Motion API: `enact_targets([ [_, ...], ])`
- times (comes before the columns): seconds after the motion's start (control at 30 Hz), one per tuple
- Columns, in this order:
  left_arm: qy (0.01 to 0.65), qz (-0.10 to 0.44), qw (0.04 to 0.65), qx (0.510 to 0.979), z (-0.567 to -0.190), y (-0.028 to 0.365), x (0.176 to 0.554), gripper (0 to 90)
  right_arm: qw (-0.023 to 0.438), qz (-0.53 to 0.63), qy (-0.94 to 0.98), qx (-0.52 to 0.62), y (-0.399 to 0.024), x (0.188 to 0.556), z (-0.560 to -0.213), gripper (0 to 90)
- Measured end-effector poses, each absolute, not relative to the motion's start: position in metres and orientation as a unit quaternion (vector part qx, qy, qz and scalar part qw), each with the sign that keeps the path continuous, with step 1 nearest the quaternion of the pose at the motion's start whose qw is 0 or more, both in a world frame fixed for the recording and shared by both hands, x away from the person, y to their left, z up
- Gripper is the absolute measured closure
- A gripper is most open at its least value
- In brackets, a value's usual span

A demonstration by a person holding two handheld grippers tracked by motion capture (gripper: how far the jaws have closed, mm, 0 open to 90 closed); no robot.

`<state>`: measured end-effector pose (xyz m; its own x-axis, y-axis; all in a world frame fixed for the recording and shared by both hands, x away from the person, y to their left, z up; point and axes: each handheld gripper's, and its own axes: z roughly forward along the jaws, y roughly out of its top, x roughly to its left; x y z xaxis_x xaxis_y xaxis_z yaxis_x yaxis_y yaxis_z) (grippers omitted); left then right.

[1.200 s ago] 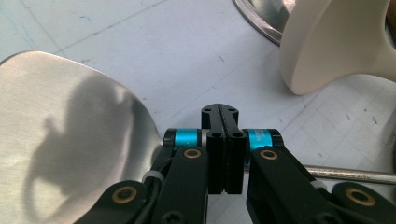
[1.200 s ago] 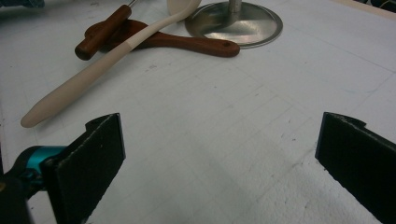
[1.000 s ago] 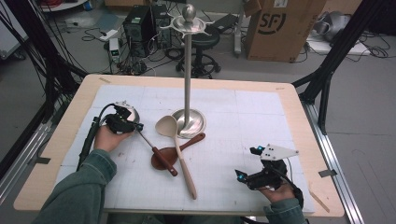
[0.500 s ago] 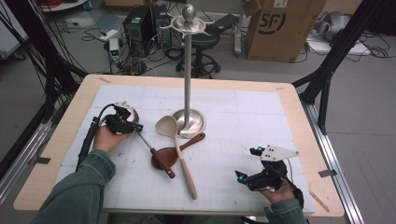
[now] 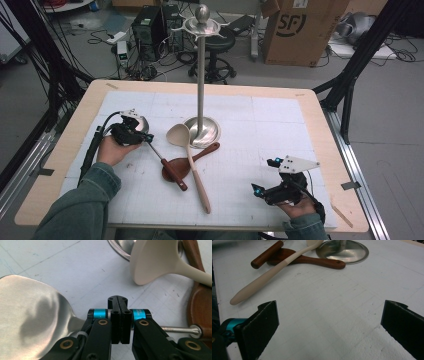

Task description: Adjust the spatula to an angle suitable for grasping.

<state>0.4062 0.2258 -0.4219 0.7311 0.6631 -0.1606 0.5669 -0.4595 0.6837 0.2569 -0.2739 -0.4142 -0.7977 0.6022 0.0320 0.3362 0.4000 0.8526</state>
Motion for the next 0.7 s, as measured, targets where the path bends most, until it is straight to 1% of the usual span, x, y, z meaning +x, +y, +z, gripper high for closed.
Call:
enact_targets([
  [0.23, 0.349, 0.060, 0.378, 0.855, -0.419, 0.228, 0.395, 89.7, 0.140, 0.468, 0.825, 0.283, -0.273, 0.256, -0.414, 0.2],
  [0.5, 0.315, 0.053, 0.375, 0.870, -0.413, 0.220, 0.378, 89.7, 0.140, 0.468, 0.826, 0.282, -0.272, 0.256, -0.414, 0.2],
  [0.7, 0.298, 0.040, 0.369, 0.880, -0.420, 0.213, 0.364, 89.7, 0.140, 0.470, 0.825, 0.281, -0.272, 0.254, -0.413, 0.3],
])
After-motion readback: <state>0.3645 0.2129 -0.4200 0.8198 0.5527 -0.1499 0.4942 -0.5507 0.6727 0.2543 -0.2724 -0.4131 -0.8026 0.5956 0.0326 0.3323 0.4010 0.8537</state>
